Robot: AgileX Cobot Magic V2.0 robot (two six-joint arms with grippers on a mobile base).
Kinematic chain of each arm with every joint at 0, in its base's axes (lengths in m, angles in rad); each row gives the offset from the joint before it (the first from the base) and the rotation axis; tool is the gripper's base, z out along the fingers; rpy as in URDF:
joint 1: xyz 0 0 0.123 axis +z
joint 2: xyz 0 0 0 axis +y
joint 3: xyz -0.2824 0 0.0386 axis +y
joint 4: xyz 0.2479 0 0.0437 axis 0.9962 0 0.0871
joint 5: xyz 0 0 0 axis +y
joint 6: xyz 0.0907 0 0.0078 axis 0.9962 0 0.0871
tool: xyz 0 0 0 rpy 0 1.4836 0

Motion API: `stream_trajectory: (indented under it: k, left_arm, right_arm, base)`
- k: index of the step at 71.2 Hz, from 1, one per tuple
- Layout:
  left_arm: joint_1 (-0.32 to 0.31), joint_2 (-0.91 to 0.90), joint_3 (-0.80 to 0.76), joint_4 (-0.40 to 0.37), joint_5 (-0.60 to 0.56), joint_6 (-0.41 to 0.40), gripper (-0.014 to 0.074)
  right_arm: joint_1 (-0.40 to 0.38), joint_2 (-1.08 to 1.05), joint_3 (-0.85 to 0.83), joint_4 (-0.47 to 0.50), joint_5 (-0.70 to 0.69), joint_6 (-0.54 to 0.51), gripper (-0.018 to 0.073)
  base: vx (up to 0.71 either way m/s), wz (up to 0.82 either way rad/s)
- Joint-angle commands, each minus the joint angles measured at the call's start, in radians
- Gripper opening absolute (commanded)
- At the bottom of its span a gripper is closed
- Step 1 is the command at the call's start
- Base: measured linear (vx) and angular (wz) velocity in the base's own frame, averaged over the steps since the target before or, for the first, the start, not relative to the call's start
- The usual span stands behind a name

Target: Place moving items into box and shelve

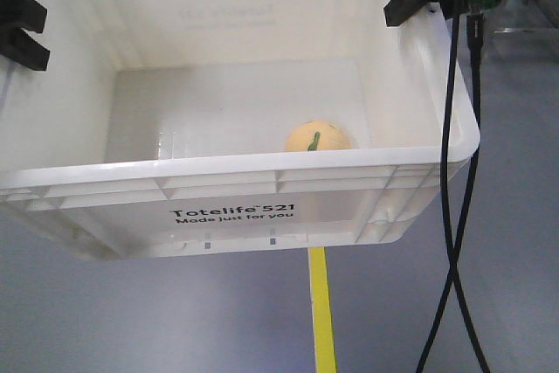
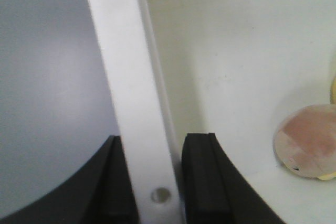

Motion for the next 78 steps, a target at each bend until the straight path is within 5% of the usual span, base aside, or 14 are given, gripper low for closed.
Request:
stream_trajectory:
  k: [1,78]
  left_arm:
    - [-0.008,-0.044,-0.044,-0.087,-0.090,0.021,-0.0017]
    - [-0.008,-0.044,-0.044,-0.087,-0.090,0.021,-0.0017]
  right_arm:
    - [0.002,-0.064,-0.048,0.075,-0.023,-0.015,-0.0012]
    - [0.002,-0.064,-0.048,0.075,-0.027,-0.015,-0.0012]
  base:
    - [0.51,-0.12]
    - [0.47,-0.23]
